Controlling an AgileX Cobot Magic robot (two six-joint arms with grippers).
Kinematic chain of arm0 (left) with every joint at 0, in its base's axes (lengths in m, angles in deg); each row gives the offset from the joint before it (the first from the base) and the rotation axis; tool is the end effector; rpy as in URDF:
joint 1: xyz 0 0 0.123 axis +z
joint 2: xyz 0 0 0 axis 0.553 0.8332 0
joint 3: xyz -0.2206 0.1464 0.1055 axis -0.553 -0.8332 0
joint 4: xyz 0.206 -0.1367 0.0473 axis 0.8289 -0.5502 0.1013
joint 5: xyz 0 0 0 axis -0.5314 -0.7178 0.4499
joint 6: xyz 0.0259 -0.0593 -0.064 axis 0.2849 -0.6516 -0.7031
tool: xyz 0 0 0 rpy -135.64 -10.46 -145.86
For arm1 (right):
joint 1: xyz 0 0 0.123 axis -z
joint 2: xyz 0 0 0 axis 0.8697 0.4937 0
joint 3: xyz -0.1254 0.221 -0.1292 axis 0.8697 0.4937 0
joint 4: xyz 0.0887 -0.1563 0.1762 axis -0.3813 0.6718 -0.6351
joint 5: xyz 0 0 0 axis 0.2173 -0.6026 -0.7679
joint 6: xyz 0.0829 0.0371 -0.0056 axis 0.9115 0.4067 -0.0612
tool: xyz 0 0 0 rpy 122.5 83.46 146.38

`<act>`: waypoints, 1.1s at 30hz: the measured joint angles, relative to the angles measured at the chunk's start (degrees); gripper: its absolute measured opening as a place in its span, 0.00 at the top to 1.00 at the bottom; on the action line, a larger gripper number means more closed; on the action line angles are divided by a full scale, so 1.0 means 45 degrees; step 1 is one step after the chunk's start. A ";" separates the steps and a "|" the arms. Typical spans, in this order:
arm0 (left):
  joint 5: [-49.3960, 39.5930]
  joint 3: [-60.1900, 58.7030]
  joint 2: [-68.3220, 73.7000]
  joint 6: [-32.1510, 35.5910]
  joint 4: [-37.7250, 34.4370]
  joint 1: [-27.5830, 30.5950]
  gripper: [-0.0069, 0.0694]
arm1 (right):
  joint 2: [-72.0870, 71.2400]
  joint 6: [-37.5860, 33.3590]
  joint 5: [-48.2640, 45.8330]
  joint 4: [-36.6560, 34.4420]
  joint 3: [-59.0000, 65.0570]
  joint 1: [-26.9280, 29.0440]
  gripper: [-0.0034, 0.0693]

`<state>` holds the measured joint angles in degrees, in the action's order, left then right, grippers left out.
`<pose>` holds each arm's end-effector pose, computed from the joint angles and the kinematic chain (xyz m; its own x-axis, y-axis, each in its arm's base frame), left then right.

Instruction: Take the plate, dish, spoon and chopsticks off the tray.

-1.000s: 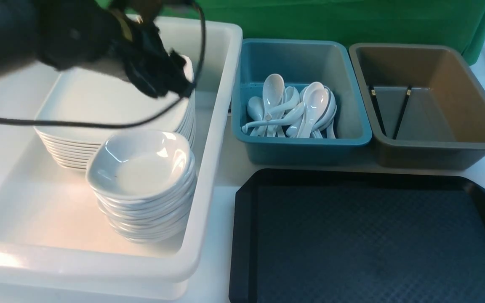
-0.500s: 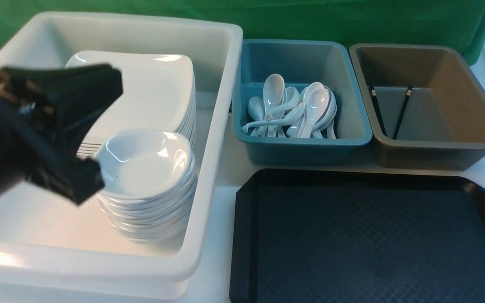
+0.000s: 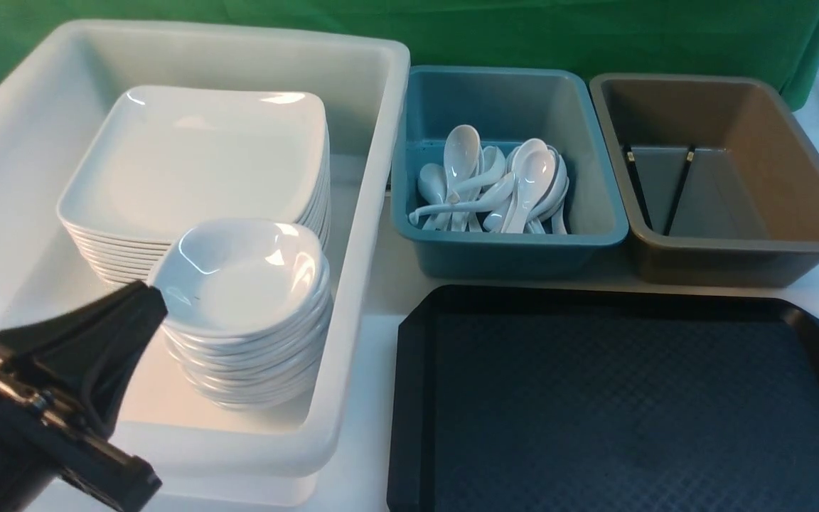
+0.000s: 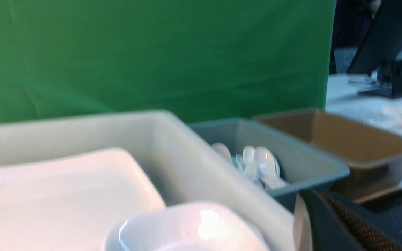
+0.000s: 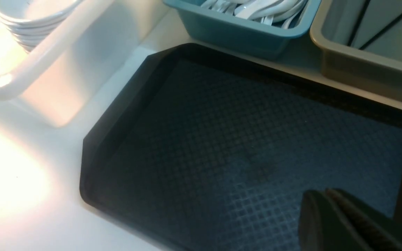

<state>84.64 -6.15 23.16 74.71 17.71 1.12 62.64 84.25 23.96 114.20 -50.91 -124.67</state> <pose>0.1110 -0.0630 0.2481 0.0432 -0.0086 -0.9990 0.4753 0.8797 0.0129 0.0583 0.0255 0.3813 -0.4824 -0.1326 -0.8658 -0.4763 0.8693 0.1323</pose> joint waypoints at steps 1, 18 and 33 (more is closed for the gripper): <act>0.0003 -0.0194 0.0101 0.0000 0.0037 0.0000 0.90 | 0.0000 0.0000 0.0000 0.0000 0.0000 0.0000 0.89; 0.0528 -0.1811 0.1289 -0.0012 0.0453 0.0000 0.90 | -0.0106 -0.2120 0.0910 -0.1021 0.0500 0.3960 0.92; 0.0556 -0.1846 0.1290 -0.0033 0.1469 0.0000 0.90 | -0.5253 -0.4234 1.2200 -0.1992 1.1245 1.3197 0.93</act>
<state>87.14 -14.46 28.97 74.56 24.32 1.12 39.00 65.20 78.86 105.23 -0.30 -65.29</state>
